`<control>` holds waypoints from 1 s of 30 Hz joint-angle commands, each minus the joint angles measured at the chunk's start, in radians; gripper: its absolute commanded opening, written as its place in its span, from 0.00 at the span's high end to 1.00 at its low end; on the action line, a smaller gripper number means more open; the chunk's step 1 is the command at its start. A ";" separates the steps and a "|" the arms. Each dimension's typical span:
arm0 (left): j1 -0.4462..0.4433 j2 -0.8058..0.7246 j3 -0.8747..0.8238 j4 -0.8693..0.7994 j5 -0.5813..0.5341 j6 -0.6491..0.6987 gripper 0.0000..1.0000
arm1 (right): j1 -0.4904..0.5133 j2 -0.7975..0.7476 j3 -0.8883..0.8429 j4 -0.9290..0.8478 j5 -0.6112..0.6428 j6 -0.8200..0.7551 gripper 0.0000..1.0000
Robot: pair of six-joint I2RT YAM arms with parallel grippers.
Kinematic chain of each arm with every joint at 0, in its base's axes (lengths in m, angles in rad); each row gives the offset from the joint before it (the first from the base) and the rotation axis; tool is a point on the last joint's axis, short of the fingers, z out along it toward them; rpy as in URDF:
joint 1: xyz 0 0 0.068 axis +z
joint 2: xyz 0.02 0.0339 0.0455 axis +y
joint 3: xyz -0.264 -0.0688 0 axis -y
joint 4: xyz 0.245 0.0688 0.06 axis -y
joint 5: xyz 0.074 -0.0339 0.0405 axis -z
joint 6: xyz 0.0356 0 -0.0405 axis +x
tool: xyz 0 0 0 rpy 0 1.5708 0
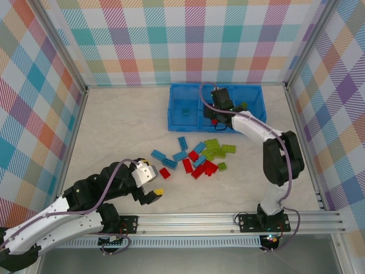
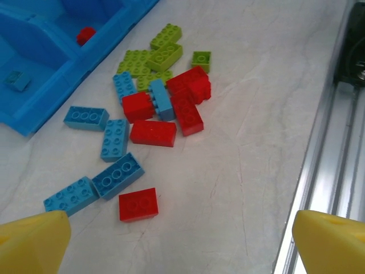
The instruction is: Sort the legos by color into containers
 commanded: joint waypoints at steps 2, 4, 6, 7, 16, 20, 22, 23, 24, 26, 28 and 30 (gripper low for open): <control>0.029 0.066 0.024 0.016 -0.129 -0.167 0.00 | 0.000 -0.253 -0.124 -0.007 -0.154 -0.002 0.48; 0.030 0.120 0.080 -0.024 -0.192 -0.267 0.00 | 0.001 -0.377 -0.206 -0.005 -0.299 -0.020 0.44; 0.030 0.196 0.164 -0.066 -0.186 -0.369 0.00 | 0.009 -0.510 -0.291 -0.016 -0.420 -0.020 0.34; 0.030 0.229 0.190 -0.069 -0.176 -0.402 0.00 | 0.014 -0.565 -0.312 -0.049 -0.443 -0.016 0.33; 0.034 0.576 0.247 0.114 -0.366 -0.801 0.00 | 0.069 -0.850 -0.356 -0.483 -0.484 0.057 0.18; 0.076 0.781 0.321 0.184 -0.363 -0.879 0.03 | 0.108 -0.844 -0.378 -0.561 -0.508 0.077 0.12; 0.115 0.882 0.360 0.205 -0.335 -0.921 0.07 | 0.150 -0.825 -0.378 -0.588 -0.478 0.078 0.11; 0.132 0.930 0.383 0.208 -0.324 -0.936 0.08 | 0.176 -0.814 -0.373 -0.602 -0.448 0.079 0.11; 0.148 0.984 0.416 0.204 -0.319 -0.950 0.09 | 0.204 -0.801 -0.368 -0.616 -0.418 0.080 0.10; 0.168 1.098 0.487 0.190 -0.322 -0.959 0.12 | 0.255 -0.781 -0.359 -0.630 -0.372 0.085 0.09; 0.179 1.184 0.540 0.193 -0.324 -0.968 0.14 | 0.281 -0.771 -0.363 -0.620 -0.364 0.087 0.08; 0.196 1.254 0.576 0.211 -0.313 -0.986 0.16 | 0.293 -0.769 -0.371 -0.605 -0.367 0.099 0.07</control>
